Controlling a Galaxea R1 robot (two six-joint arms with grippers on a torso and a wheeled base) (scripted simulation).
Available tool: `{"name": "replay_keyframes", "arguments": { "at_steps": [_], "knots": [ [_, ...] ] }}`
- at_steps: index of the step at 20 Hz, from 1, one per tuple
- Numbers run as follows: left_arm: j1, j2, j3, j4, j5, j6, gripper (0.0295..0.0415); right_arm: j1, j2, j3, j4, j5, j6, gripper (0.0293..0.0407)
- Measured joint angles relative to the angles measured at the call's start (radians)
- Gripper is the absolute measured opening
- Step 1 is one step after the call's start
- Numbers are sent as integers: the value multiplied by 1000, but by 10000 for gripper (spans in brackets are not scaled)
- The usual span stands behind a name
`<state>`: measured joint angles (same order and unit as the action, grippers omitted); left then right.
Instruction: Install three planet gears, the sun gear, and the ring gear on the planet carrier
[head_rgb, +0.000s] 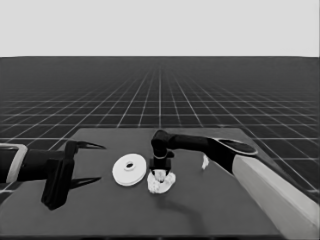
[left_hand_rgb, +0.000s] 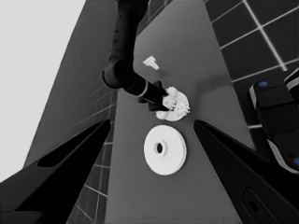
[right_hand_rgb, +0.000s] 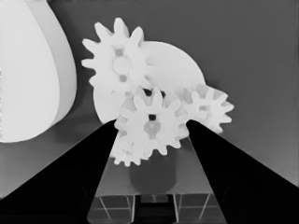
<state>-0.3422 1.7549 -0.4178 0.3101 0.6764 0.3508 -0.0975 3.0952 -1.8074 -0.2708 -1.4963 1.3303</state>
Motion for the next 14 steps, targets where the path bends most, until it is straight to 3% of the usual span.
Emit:
{"name": "replay_keyframes", "arguments": {
  "at_steps": [14],
  "knots": [
    [0, 0, 0, 0, 0, 0, 385, -1, 0, 0, 0, 0, 145, 310]
  ]
}}
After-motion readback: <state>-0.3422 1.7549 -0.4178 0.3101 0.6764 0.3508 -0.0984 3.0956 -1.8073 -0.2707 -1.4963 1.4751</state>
